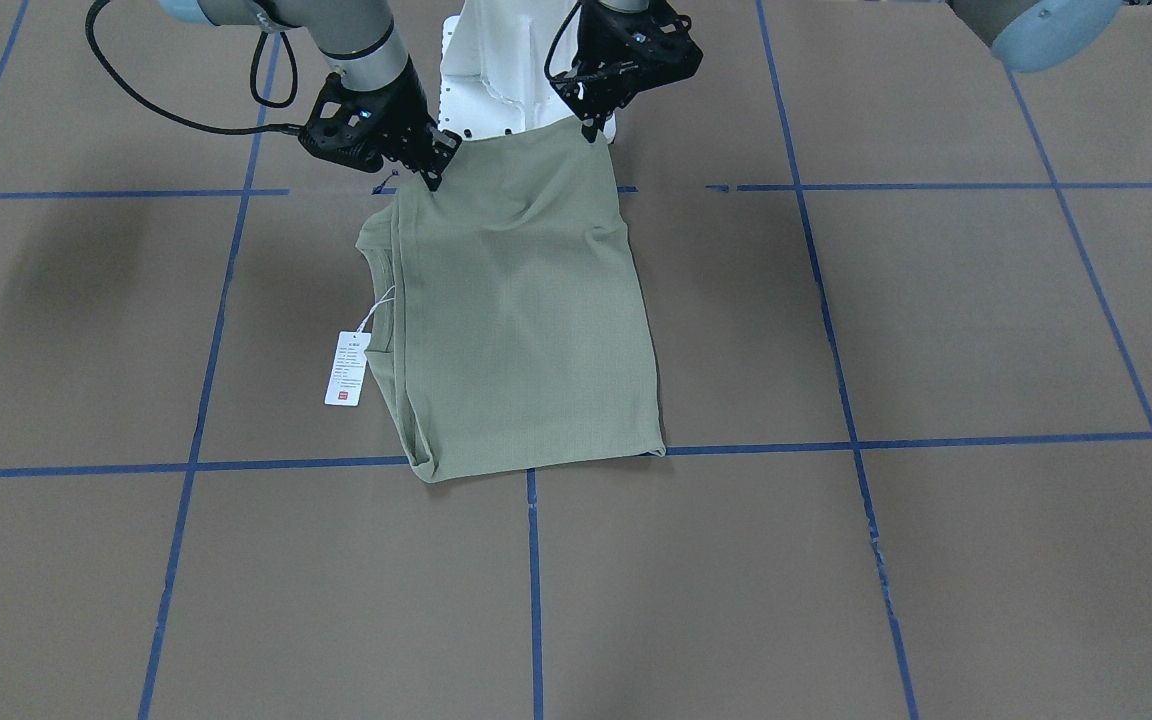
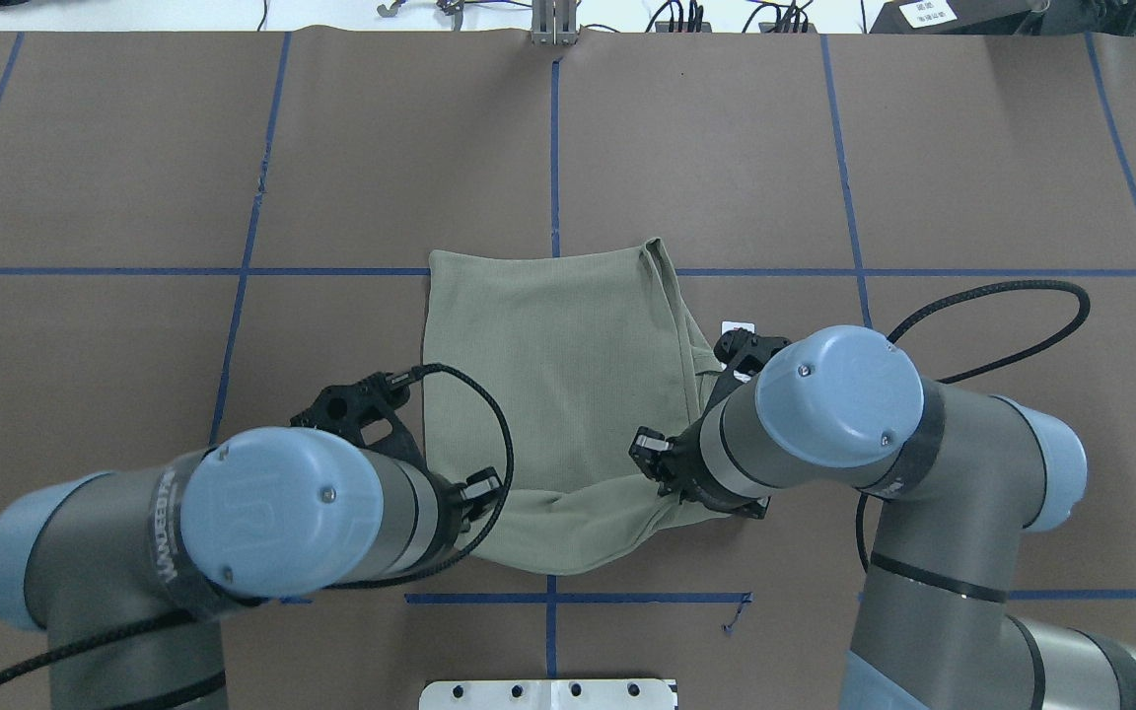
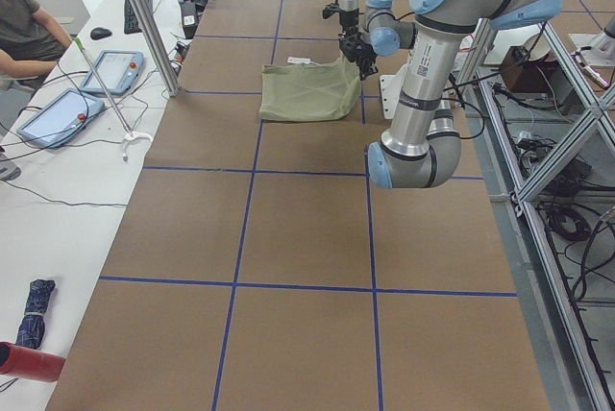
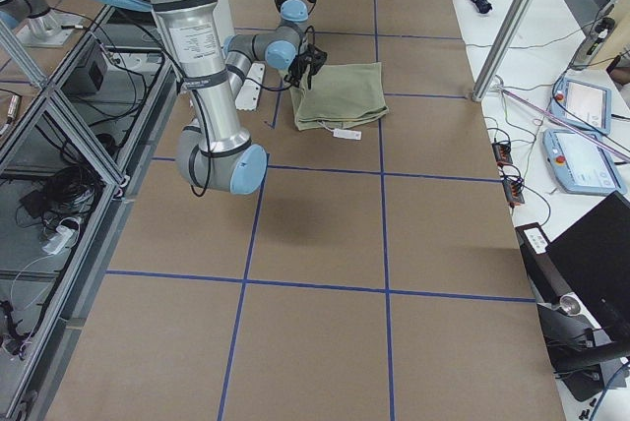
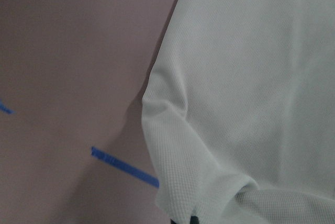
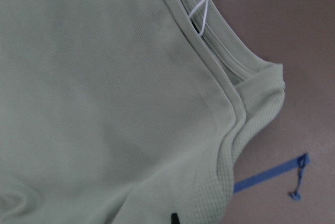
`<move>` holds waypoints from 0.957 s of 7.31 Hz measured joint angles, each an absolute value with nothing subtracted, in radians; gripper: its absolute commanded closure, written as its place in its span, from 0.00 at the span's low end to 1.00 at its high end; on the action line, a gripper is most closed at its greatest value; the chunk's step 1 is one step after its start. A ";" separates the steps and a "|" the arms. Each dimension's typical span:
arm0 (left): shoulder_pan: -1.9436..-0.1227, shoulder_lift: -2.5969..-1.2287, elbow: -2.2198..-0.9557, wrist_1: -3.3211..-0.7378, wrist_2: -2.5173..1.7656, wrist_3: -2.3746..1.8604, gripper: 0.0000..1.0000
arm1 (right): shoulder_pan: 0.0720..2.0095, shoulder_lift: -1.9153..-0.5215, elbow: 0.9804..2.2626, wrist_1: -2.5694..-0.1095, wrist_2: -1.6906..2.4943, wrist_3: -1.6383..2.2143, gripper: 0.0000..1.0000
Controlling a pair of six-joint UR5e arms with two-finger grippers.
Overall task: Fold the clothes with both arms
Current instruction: 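Lift the near edge with both grippers and fold it away from the robot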
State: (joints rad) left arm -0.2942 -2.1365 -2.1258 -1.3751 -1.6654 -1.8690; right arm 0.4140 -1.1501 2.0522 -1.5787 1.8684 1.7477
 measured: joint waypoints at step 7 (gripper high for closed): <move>-0.536 -2.229 -1.685 -1.762 -1.666 -1.704 0.90 | 0.619 -0.927 1.530 -1.280 1.844 1.659 1.00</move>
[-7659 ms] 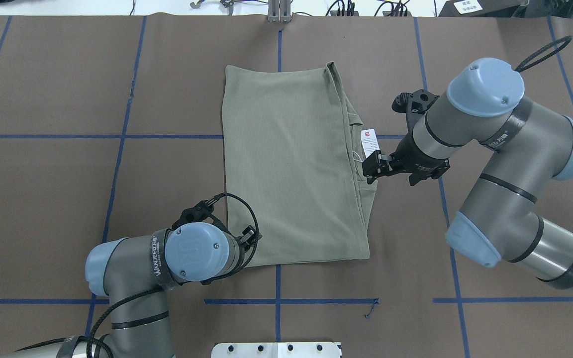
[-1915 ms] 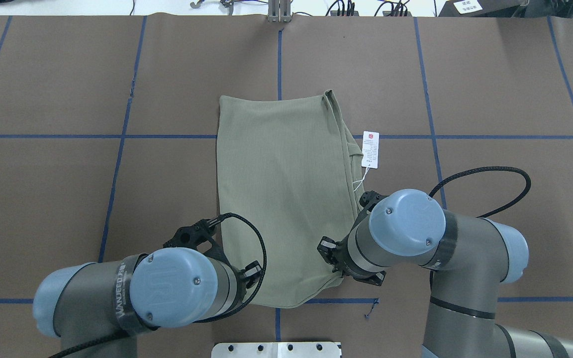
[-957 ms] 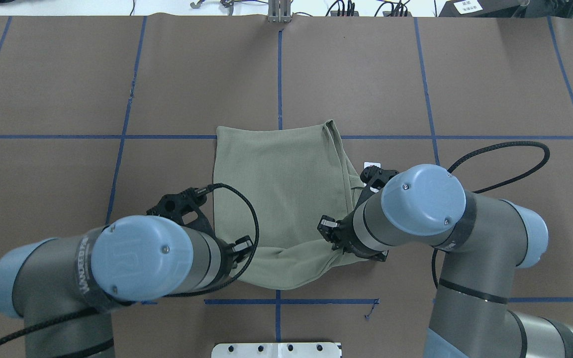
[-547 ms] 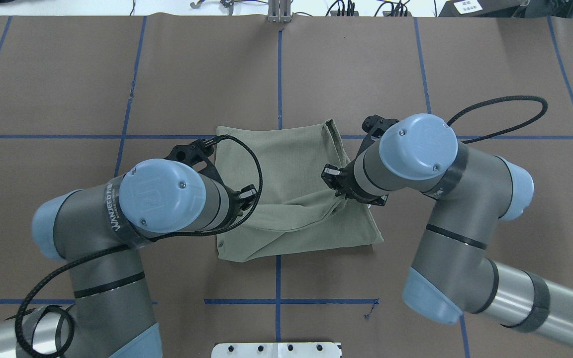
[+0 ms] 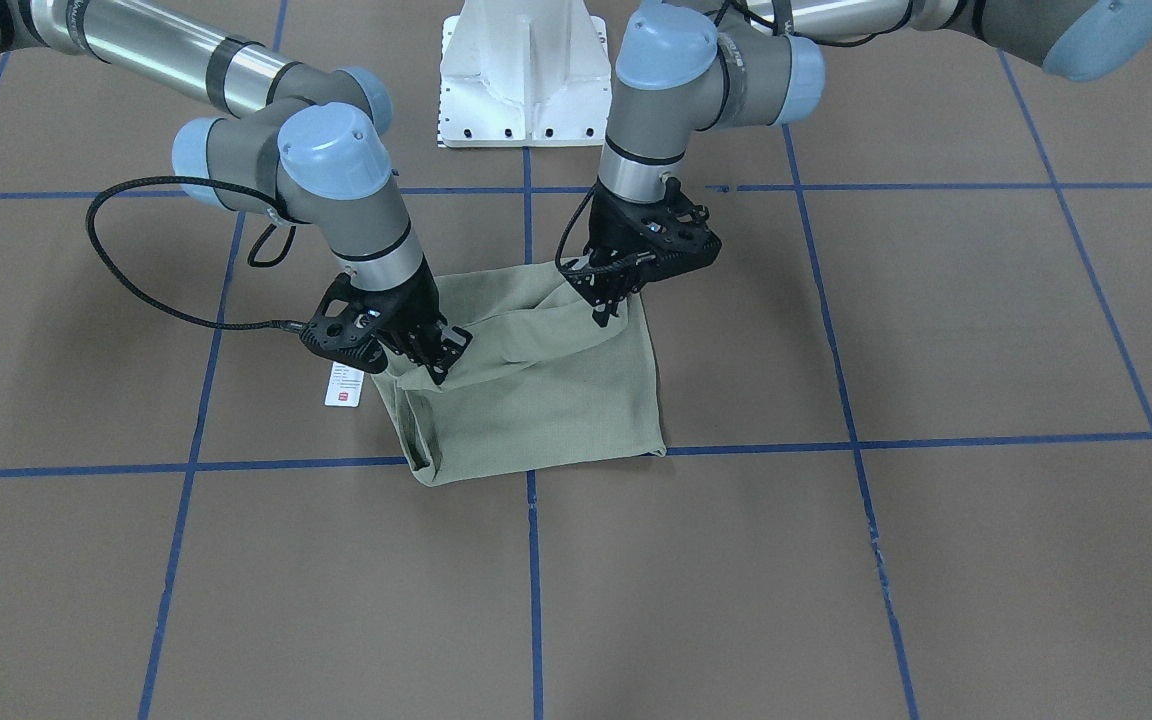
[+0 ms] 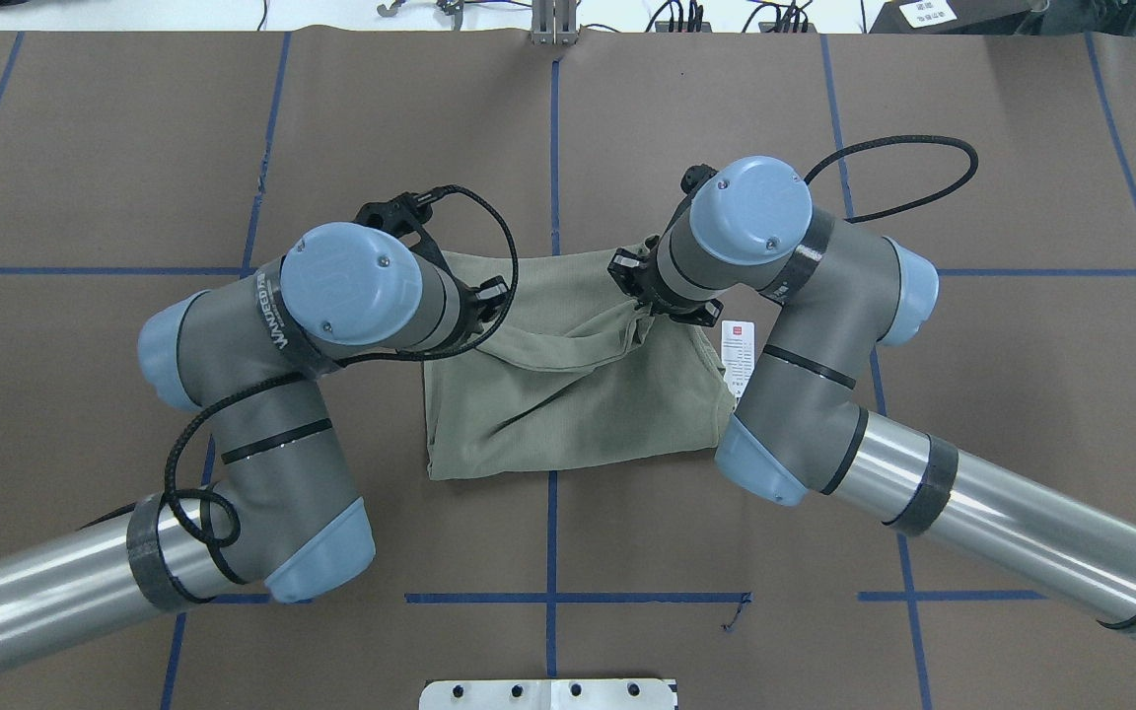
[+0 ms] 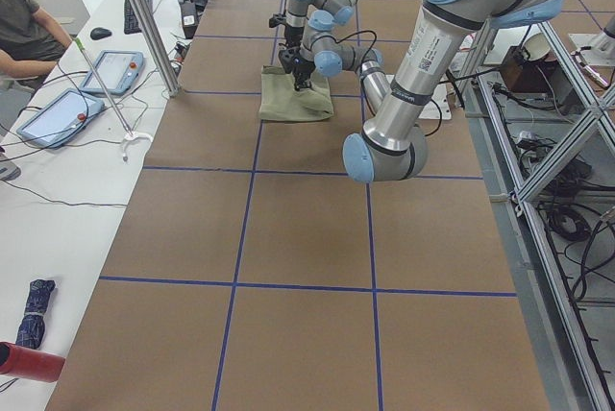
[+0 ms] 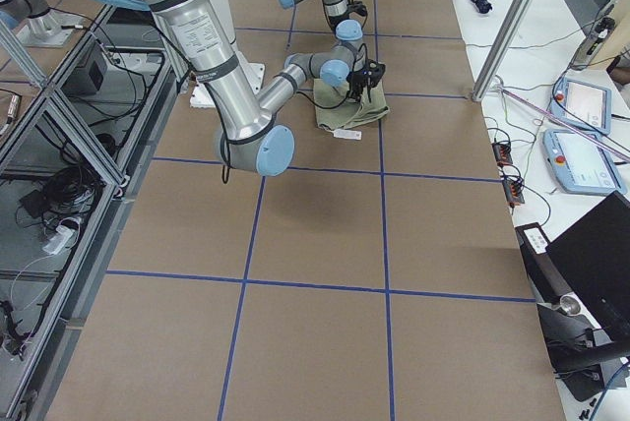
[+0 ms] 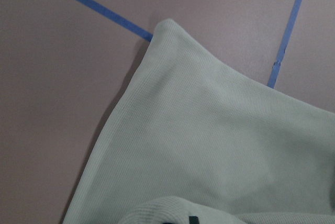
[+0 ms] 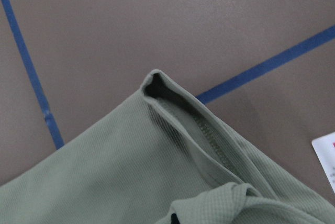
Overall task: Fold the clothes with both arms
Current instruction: 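Lift the near edge with both grippers and fold it away from the robot, then open both grippers and release the folded shirt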
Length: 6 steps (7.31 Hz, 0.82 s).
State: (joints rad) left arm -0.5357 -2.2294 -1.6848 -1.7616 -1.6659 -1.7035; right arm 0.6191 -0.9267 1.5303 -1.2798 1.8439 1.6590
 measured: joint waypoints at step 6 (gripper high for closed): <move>-0.780 -2.299 -1.402 -1.937 -1.788 -1.462 0.00 | 0.804 -0.804 1.302 -1.245 2.037 1.551 0.00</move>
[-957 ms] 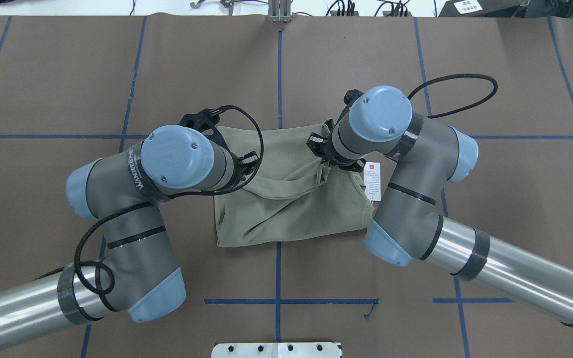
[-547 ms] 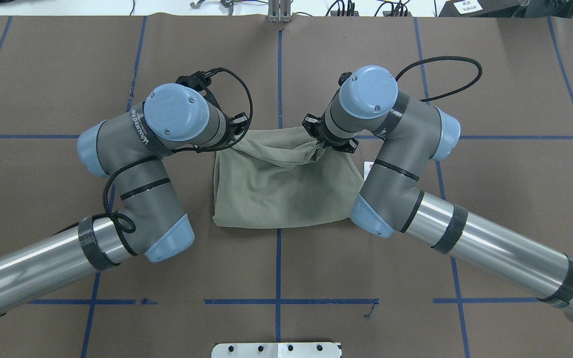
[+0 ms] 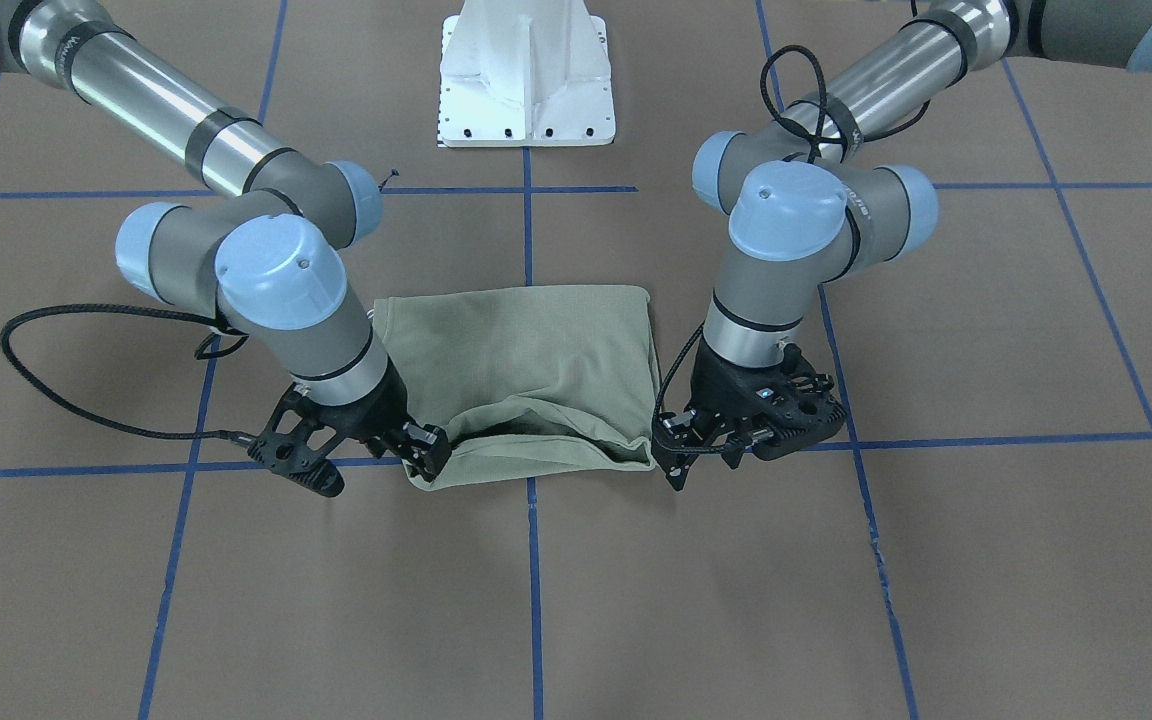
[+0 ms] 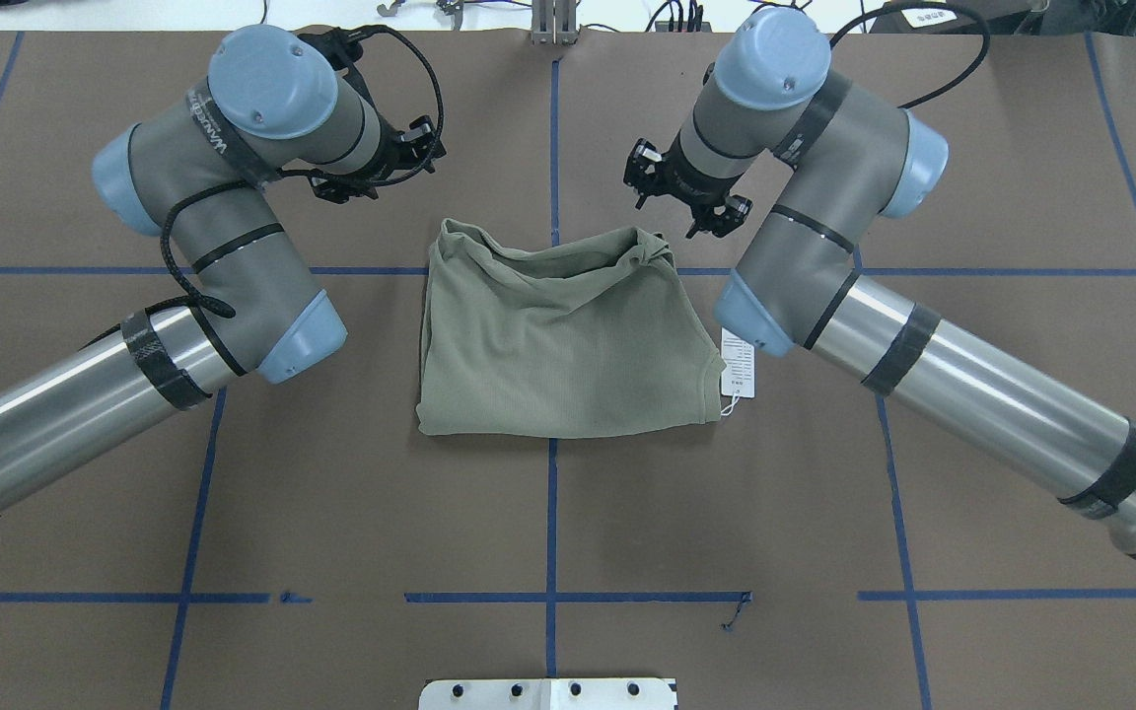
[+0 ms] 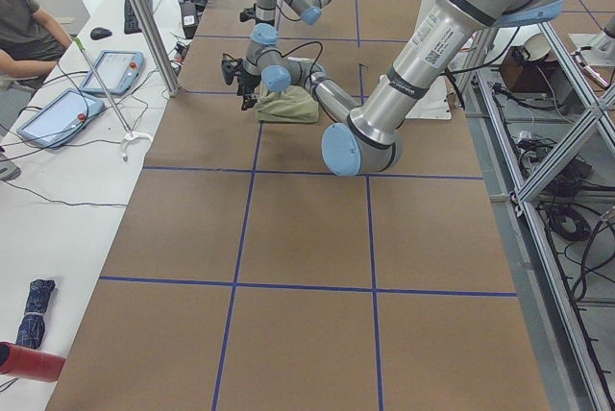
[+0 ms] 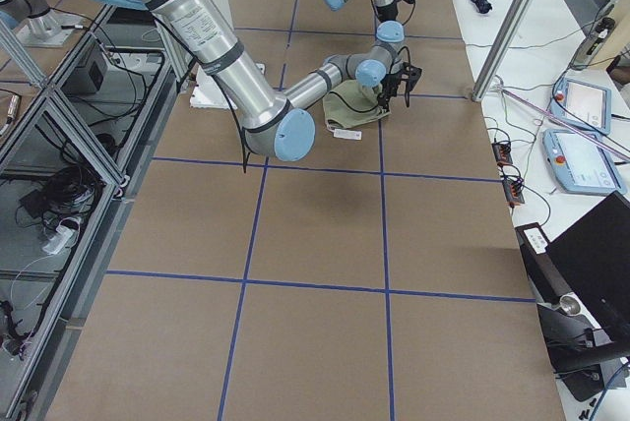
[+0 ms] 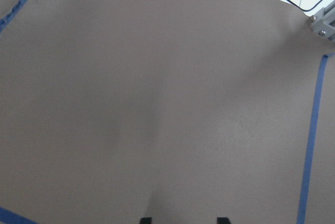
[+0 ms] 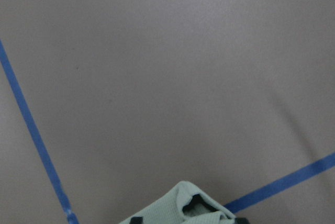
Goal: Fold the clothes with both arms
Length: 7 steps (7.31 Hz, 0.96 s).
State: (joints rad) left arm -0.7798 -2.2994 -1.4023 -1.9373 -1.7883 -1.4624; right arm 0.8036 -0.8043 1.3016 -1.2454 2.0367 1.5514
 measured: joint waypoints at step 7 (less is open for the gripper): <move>-1.084 -1.839 -1.753 -1.928 -2.010 -0.772 0.00 | 1.206 -1.088 1.350 -1.357 2.240 0.735 0.00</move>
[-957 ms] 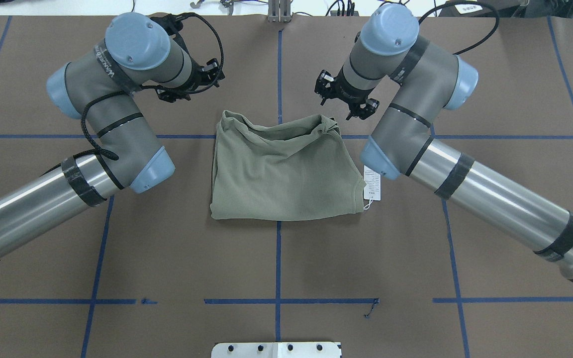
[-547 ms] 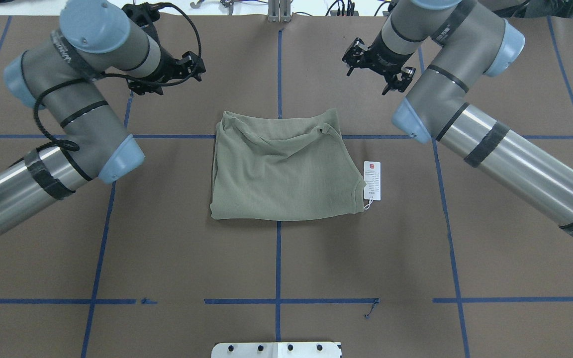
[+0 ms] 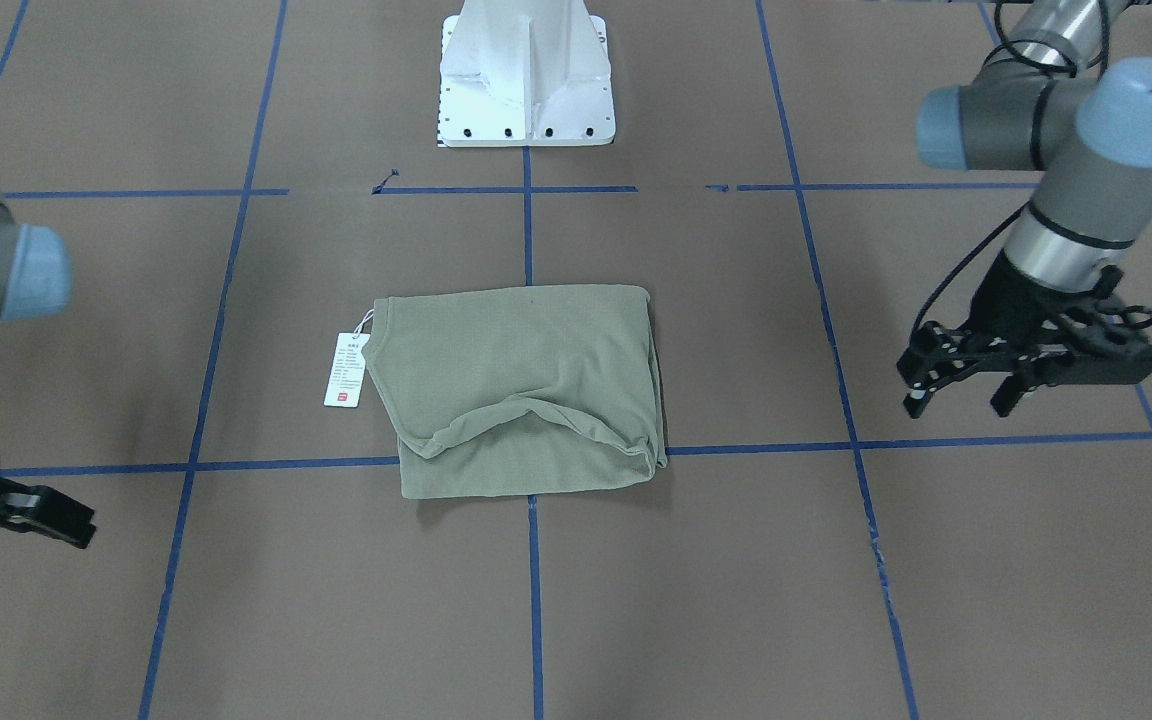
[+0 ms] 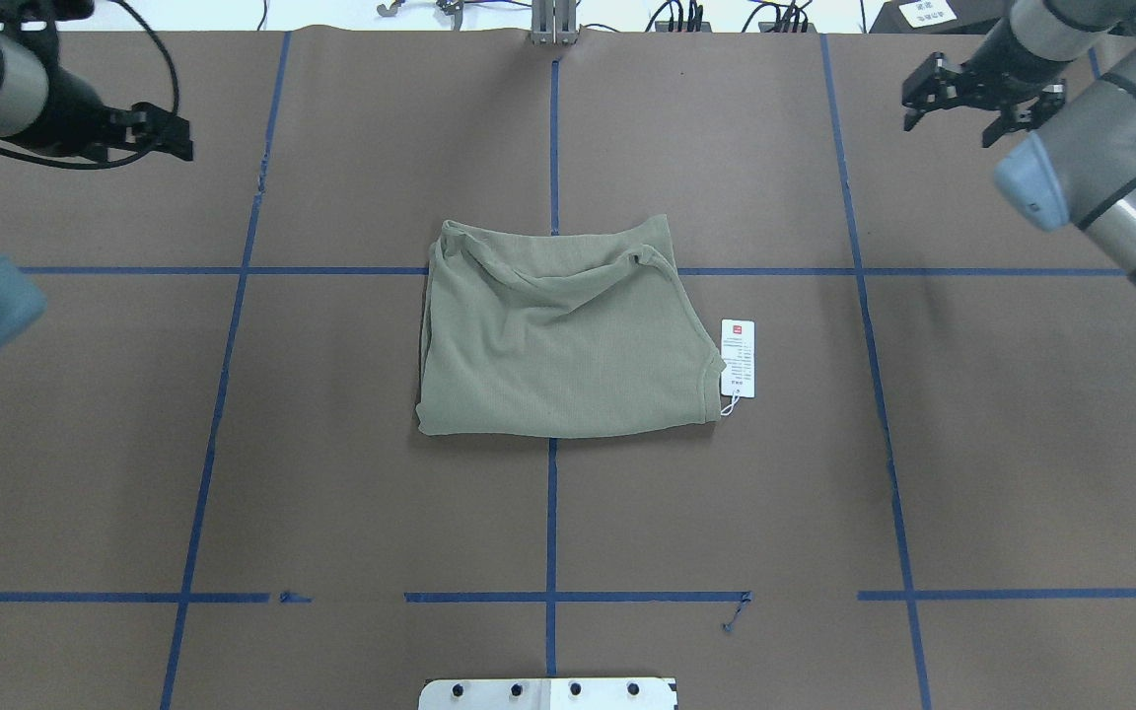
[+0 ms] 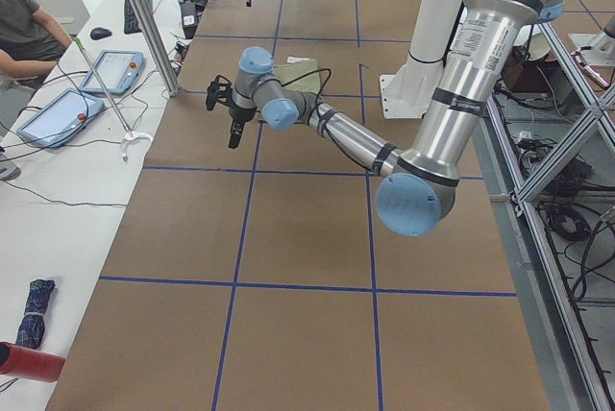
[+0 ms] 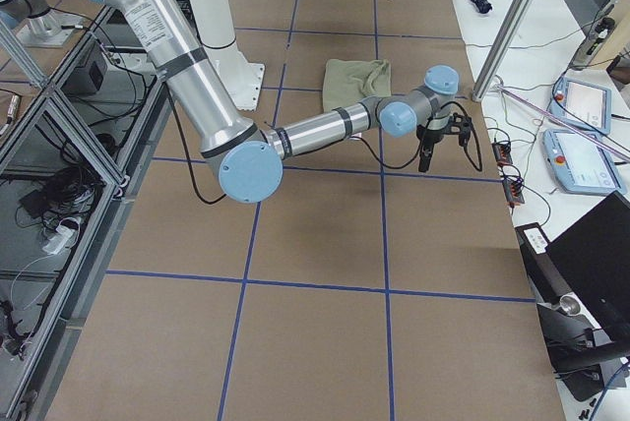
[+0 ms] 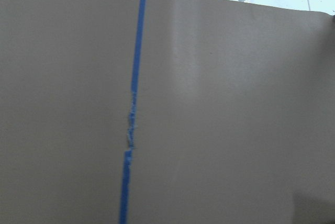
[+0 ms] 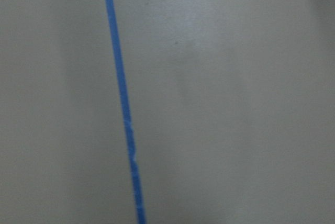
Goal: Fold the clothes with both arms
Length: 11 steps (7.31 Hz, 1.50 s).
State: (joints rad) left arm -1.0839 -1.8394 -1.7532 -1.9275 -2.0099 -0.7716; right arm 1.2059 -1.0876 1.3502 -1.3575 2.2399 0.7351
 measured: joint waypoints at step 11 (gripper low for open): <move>-1.513 -1.528 -1.672 -1.667 -2.224 0.077 0.00 | 1.590 -1.523 1.495 -1.521 2.310 -0.094 0.00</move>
